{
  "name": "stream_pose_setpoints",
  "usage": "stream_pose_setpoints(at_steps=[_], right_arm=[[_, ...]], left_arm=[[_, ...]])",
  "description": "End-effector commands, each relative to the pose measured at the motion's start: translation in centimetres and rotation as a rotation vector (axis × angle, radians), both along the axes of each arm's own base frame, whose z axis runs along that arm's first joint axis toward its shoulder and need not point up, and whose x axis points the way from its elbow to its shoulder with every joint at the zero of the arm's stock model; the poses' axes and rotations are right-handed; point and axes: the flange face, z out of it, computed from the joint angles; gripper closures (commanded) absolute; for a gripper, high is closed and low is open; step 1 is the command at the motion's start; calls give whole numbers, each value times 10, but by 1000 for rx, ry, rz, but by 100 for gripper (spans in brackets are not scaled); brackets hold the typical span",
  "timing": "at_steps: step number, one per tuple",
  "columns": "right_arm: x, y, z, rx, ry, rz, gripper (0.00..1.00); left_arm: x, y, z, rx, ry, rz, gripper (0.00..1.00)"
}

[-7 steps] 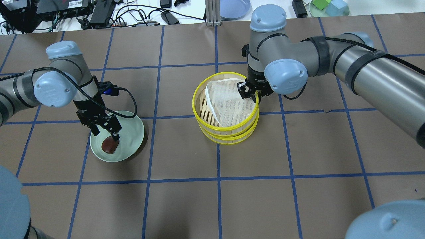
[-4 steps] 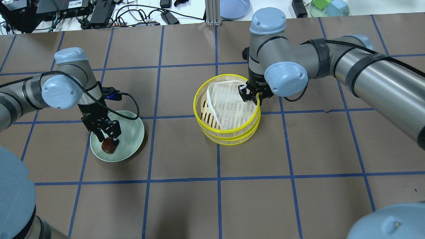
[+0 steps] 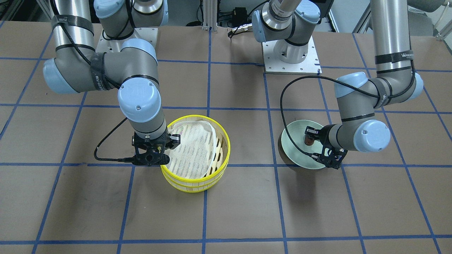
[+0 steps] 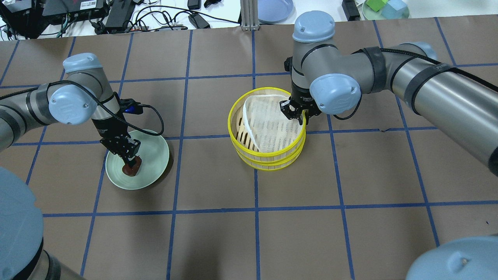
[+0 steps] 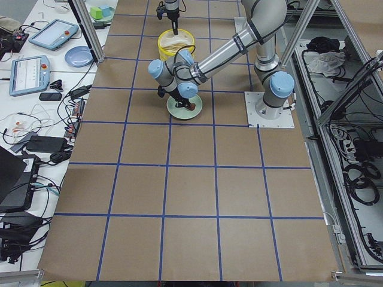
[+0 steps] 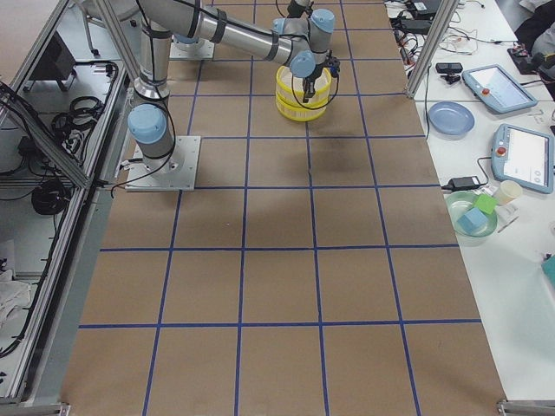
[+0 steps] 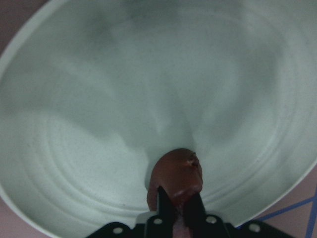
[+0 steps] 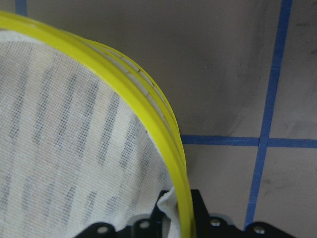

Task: Place buns in different layers of steamer
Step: 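Lower the left gripper onto the brown bun on the plate and grasp it, then lift the brown bun with the left gripper and carry it over the steamer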

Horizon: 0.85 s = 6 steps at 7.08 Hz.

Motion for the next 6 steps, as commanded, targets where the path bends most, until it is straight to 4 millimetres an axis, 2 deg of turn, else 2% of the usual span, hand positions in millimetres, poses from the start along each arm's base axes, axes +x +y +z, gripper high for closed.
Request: stream_pose_setpoints(at_steps=[1, 2, 3, 4, 5, 6], right_arm=[[-2, -1, 0, -2, 11, 0, 0], [-2, -1, 2, -9, 8, 0, 0], [-3, -4, 4, -25, 6, -3, 24], [-10, -8, 15, -37, -9, -21, 50], [-12, -3, 34, -66, -15, -22, 60], [-15, -2, 38, -68, -12, -27, 90]], left_arm=[[-11, -23, 63, -76, -13, 151, 100], [-25, -30, 97, -105, -13, 251, 100], [-51, -31, 126, -126, 13, 362, 100], [-89, -27, 145, -145, 30, 414, 100], [-126, -23, 157, -142, 63, 504, 100], [-149, -20, 170, -149, 108, 523, 100]])
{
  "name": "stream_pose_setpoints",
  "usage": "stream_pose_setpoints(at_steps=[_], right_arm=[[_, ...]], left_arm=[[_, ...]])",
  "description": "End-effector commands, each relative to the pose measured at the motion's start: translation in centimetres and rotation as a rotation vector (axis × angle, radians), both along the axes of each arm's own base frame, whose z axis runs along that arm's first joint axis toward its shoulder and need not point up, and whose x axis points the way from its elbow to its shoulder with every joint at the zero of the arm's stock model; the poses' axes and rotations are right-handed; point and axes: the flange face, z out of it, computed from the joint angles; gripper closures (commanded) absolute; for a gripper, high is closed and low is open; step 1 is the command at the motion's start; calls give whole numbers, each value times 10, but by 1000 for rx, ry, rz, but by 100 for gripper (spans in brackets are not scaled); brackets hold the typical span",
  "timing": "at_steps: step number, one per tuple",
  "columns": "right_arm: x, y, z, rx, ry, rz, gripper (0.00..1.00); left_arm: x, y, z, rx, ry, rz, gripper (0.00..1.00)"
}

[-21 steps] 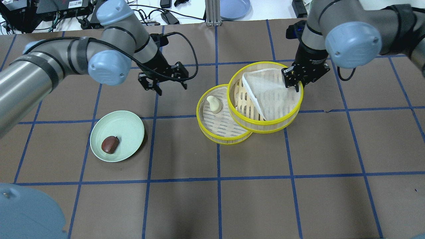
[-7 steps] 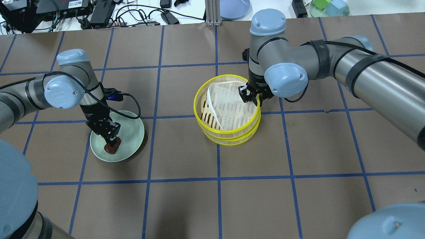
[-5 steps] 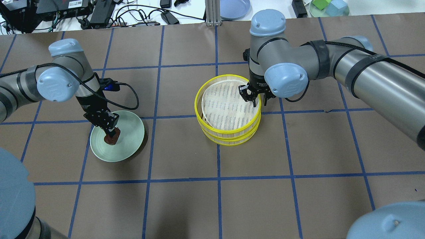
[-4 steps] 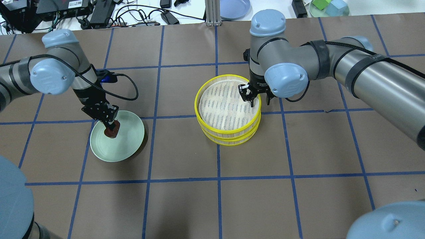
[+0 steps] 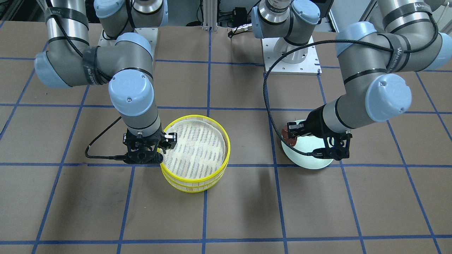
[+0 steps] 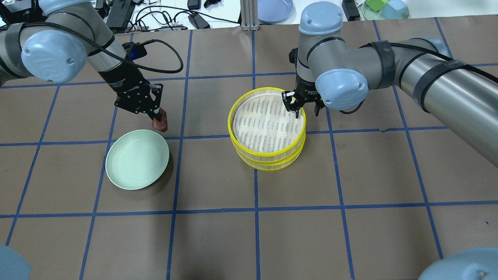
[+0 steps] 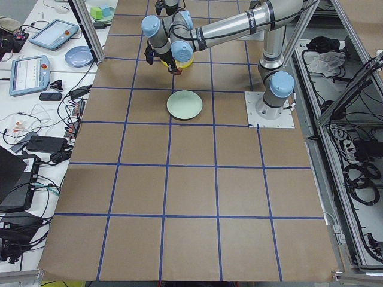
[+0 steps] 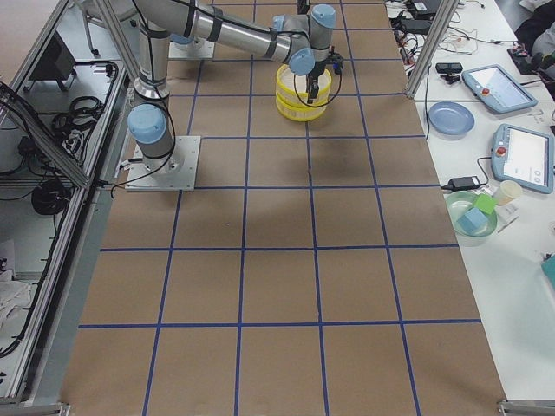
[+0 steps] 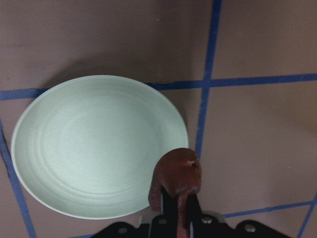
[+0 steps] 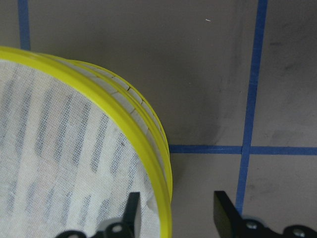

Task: Place buns in different layers of steamer
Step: 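Lift the brown bun with the left gripper and carry it over the steamer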

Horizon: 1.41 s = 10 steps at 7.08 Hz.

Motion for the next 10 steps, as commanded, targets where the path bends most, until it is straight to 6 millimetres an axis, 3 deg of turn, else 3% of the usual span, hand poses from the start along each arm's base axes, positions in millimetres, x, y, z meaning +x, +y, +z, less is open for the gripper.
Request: stream_pose_setpoints(at_steps=[1, 3, 5, 6, 7, 10], right_arm=[[-8, 0, 10, -8, -2, -14, 100], [-8, 1, 10, -6, -3, -14, 100], [-9, 2, 9, -3, -6, -15, 100], [-11, 1, 10, -6, 6, -13, 2], [-13, 4, 29, -40, -4, -17, 0], [-48, 48, 158, -65, -62, -51, 0]], left_arm=[[-54, 8, 31, -14, 99, 105, 100], [-91, 5, 36, -46, 161, 170, 100], [-107, 11, 41, -42, 178, 177, 100], [-110, 12, 37, -32, 186, 175, 100], [-120, 15, 33, -17, 193, 176, 100], [-137, 15, 22, -4, 205, 194, 100]])
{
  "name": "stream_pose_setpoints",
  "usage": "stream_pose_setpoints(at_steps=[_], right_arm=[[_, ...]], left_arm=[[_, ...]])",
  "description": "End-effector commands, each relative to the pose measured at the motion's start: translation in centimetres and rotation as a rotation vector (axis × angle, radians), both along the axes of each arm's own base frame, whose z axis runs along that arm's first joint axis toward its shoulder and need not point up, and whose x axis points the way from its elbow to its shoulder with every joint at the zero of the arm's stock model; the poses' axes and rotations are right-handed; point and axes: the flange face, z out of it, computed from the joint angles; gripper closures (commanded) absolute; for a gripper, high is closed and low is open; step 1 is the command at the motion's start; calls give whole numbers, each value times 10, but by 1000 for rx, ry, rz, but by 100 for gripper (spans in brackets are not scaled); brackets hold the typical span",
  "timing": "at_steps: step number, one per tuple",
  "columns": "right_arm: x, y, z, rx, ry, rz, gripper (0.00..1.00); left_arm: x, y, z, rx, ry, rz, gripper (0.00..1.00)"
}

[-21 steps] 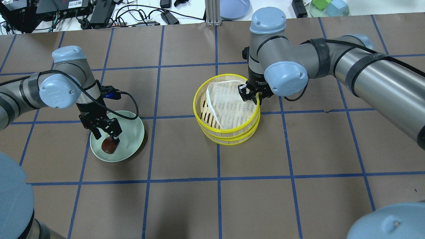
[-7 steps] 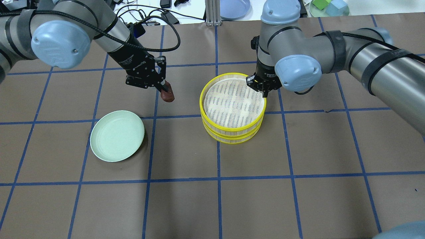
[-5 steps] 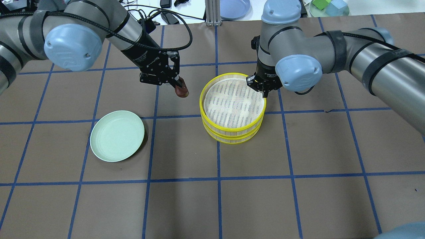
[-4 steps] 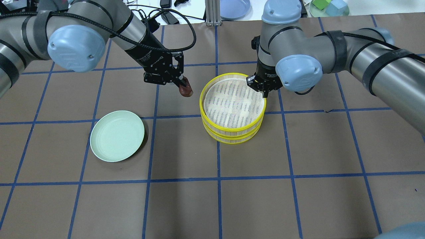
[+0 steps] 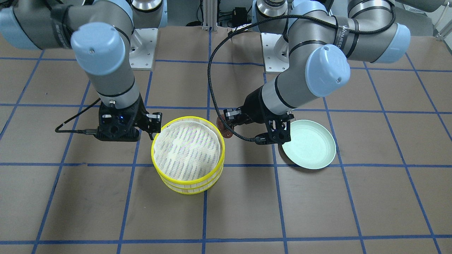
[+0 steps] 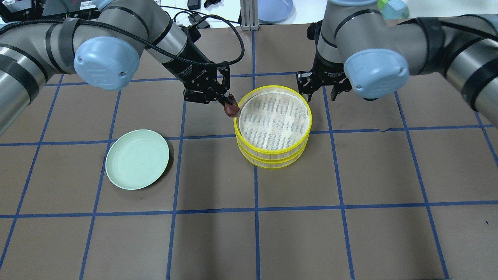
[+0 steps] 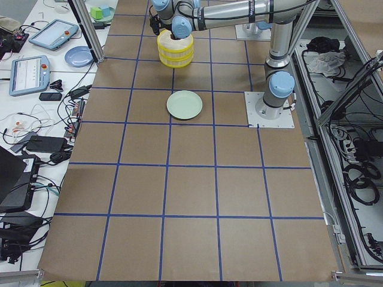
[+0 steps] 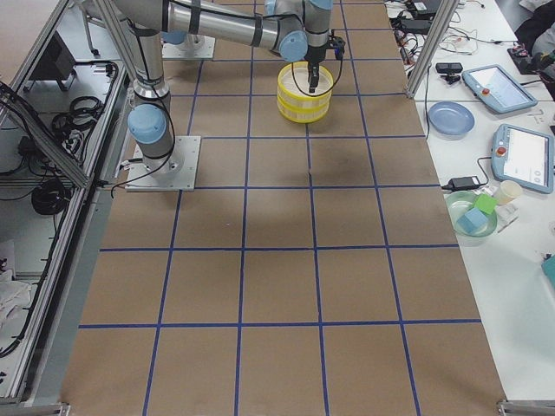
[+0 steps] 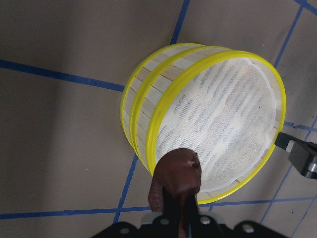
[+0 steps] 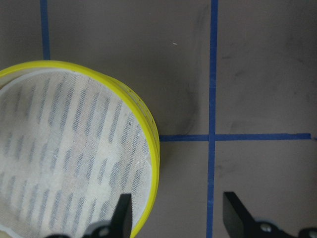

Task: Place buns in different layers of steamer
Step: 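Place the brown bun on the top steamer tier and open the left gripper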

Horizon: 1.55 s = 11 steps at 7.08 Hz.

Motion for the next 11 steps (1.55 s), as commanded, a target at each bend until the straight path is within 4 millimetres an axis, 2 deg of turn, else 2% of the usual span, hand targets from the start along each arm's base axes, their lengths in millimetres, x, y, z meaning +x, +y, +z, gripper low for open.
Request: stream_pose_setpoints(at_steps=[1, 2, 3, 4, 5, 6, 8, 9, 10, 11], right_arm=[[-16, 46, 101, 39, -7, -8, 0], [-18, 56, 126, 51, -1, -8, 0], [-17, 56, 126, 55, -9, -8, 0], [-18, 56, 125, 55, 2, -8, 0], [-17, 57, 125, 57, 2, -6, 0], [-18, 57, 124, 60, 4, -8, 0], [-18, 57, 124, 61, 4, -6, 0], [-18, 57, 123, 63, 4, -5, 0], [-18, 57, 124, 61, 4, -5, 0], [-18, 57, 124, 61, 4, -6, 0]], left_arm=[[-17, -10, -9, -1, 89, 60, 100], [-26, -23, -22, -32, 109, 74, 100], [-39, -26, -42, -33, 109, 61, 100], [-47, -27, -61, -44, 110, 58, 69], [-50, -27, -69, -47, 112, 62, 10], [-50, -28, -68, -46, 111, 76, 0], [-50, -29, -59, -60, 111, 80, 0], [-49, -29, -45, -85, 102, 83, 1], [-36, -31, -23, -134, 52, 94, 1], [-19, -28, -10, -188, -91, 86, 1]])
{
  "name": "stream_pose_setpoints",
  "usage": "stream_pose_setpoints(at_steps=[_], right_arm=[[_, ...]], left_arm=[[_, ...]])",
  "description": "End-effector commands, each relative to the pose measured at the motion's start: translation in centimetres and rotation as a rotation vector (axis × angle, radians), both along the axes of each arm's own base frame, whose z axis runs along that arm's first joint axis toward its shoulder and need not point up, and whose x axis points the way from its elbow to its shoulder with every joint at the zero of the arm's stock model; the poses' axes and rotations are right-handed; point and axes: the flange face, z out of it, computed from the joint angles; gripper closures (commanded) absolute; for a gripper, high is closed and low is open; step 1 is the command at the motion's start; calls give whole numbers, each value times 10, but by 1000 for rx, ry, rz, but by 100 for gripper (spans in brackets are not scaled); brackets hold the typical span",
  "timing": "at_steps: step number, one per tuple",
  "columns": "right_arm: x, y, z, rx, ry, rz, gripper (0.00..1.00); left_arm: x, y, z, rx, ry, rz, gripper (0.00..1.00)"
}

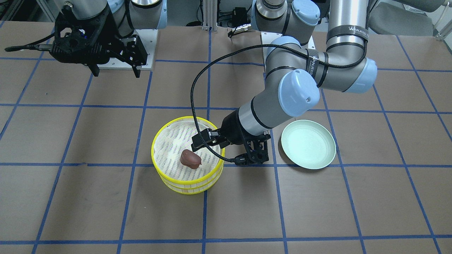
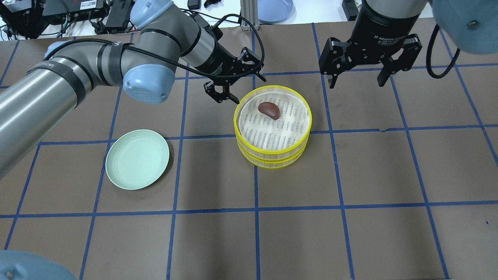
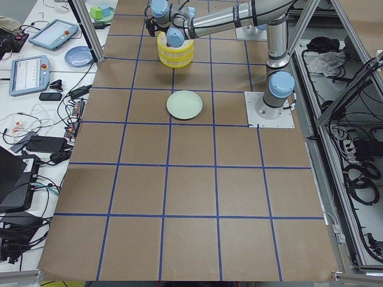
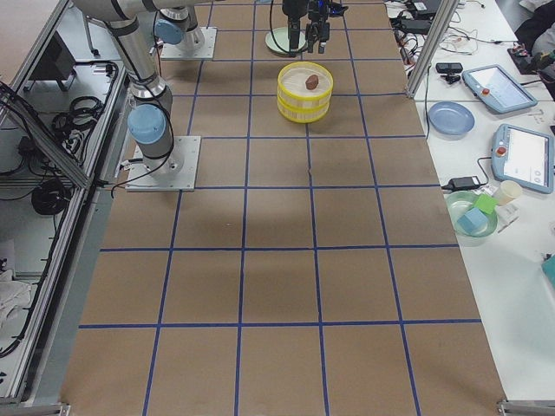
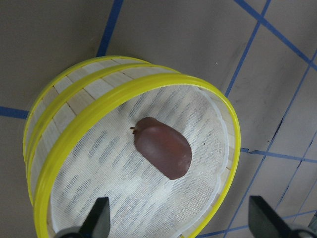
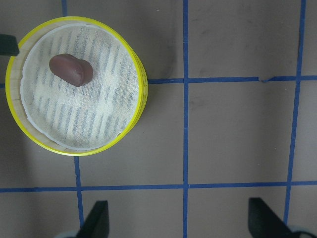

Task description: Place buns in different layers of steamer

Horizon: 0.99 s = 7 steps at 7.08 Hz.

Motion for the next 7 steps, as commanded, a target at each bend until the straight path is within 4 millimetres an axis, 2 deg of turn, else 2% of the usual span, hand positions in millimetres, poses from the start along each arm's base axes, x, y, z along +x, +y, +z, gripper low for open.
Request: stream_pose_setpoints(at_steps=[1, 3, 4, 5, 6, 7], right_arm=[[0, 0, 0, 0, 0, -1, 0], [0, 0, 0, 0, 0, 2, 0], [0, 0, -1, 1, 0, 2, 0], [0, 0, 0, 0, 0, 1, 0], [0, 0, -1, 1, 0, 2, 0], [0, 0, 0, 0, 0, 2, 0]], left_arm=[[42, 5, 27, -70, -215, -63, 1], [124, 8, 63, -115, -356, -119, 1], [161, 20, 78, -101, -443, -196, 0], [188, 33, 94, -85, -517, -245, 0], [210, 44, 100, -61, -554, -355, 0], [227, 55, 111, -54, -552, -377, 0]])
